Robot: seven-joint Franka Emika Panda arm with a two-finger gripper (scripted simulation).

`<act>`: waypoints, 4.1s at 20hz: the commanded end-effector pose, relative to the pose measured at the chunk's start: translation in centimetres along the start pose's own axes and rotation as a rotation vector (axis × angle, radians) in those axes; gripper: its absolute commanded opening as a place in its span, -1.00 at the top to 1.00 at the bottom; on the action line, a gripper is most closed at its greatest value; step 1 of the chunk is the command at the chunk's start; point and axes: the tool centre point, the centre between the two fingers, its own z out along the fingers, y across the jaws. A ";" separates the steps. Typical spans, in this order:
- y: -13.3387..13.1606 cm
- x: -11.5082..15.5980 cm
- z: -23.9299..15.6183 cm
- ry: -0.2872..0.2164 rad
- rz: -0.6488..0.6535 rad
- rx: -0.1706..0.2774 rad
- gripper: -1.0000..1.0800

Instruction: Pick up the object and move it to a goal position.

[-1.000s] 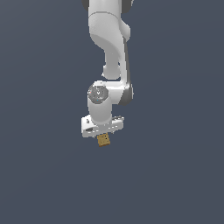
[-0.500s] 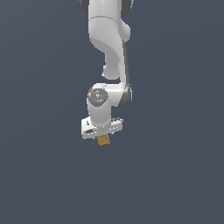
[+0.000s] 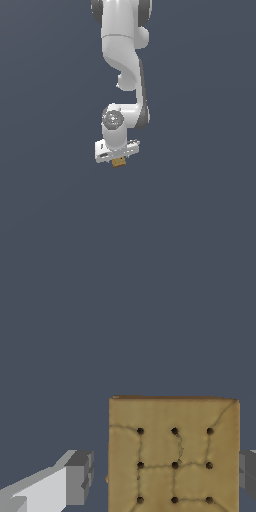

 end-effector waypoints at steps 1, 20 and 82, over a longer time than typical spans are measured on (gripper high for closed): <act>0.0 0.1 0.3 0.002 -0.001 -0.001 -0.92; 0.1 -0.4 -0.7 0.002 0.000 -0.001 1.00; 1.4 -18.0 -39.3 0.002 0.000 0.000 1.00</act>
